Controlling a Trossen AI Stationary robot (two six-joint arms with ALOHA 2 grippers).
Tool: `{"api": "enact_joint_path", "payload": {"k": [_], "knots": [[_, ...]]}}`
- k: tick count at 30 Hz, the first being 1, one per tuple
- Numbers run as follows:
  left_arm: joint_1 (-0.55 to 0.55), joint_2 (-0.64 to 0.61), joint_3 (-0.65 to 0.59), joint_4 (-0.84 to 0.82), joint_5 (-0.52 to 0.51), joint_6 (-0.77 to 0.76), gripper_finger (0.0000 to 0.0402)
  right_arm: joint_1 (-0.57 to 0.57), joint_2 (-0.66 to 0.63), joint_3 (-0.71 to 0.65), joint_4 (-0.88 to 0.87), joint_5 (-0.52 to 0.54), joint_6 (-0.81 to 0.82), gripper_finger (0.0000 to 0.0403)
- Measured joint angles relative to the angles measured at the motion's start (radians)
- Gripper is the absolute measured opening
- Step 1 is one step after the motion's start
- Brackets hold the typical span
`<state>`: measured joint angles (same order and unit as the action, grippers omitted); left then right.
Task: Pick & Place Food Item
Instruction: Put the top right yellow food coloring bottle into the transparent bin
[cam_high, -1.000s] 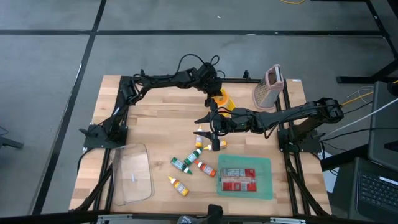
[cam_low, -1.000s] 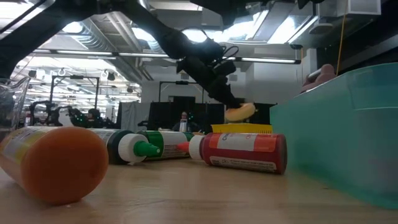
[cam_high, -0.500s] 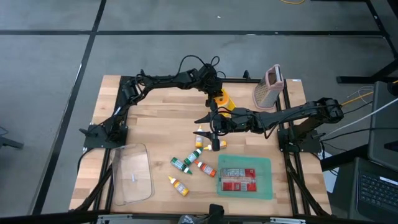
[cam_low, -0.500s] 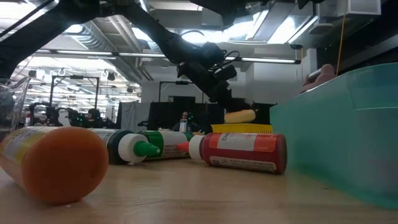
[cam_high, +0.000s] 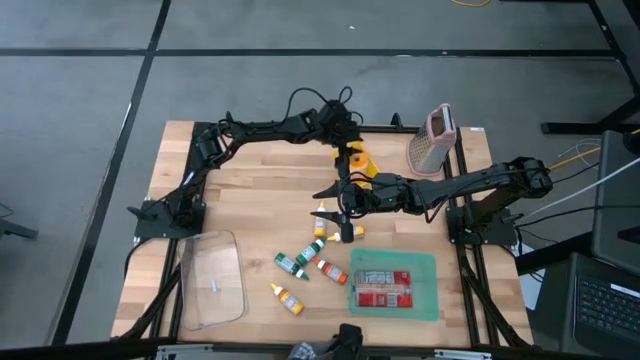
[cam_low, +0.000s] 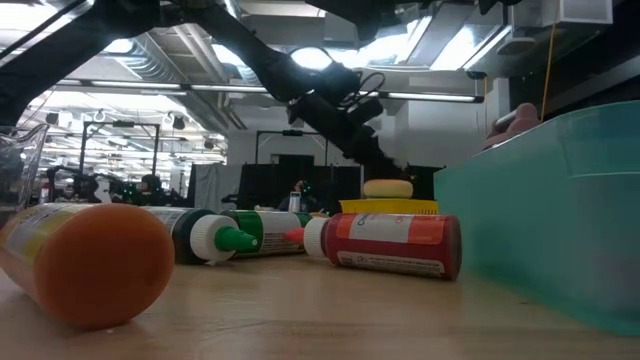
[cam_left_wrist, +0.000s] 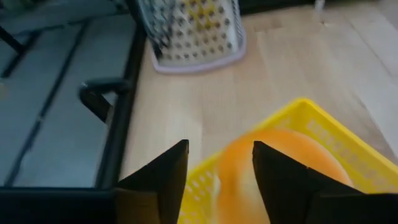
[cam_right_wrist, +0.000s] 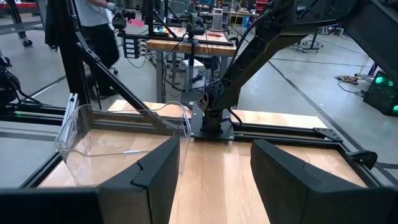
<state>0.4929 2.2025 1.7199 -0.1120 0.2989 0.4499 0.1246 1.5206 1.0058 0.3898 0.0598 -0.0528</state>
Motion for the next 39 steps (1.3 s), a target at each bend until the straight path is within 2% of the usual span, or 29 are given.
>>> {"api": "enact_joint_path", "payload": {"k": [4, 11, 16, 22, 26, 31, 35, 39], "knots": [[0.017, -0.039, -0.001, 0.057, 0.001, -0.024, 0.0188, 0.000, 0.000, 0.000, -0.001, 0.000, 0.000, 0.0196], [0.081, -0.202, -0.001, 0.065, 0.171, -0.136, 0.0179, 0.001, 0.000, 0.000, 0.001, 0.004, -0.049, 0.0196], [0.114, -0.361, -0.001, -0.030, 0.246, -0.149, 0.0168, 0.001, 0.000, 0.000, -0.001, 0.004, -0.095, 0.0196], [0.063, -0.561, -0.001, -0.262, 0.237, -0.065, 0.0157, 0.001, 0.000, 0.000, -0.007, 0.004, -0.090, 0.0196], [-0.019, -0.678, -0.025, -0.394, 0.149, -0.029, 0.0155, 0.002, 0.000, 0.000, -0.008, 0.003, -0.075, 0.0196], [-0.147, -0.832, -0.186, -0.375, 0.025, -0.059, 0.0158, 0.005, 0.000, 0.000, -0.031, -0.026, -0.010, 0.0196], [-0.268, -0.975, -0.415, -0.240, -0.112, -0.132, 0.0159, 0.027, 0.000, 0.000, -0.059, -0.031, 0.010, 0.0196], [-0.396, -1.103, -0.727, 0.041, -0.288, -0.226, 0.0159, 0.053, 0.000, 0.000, -0.061, -0.031, 0.008, 0.0196]]}}
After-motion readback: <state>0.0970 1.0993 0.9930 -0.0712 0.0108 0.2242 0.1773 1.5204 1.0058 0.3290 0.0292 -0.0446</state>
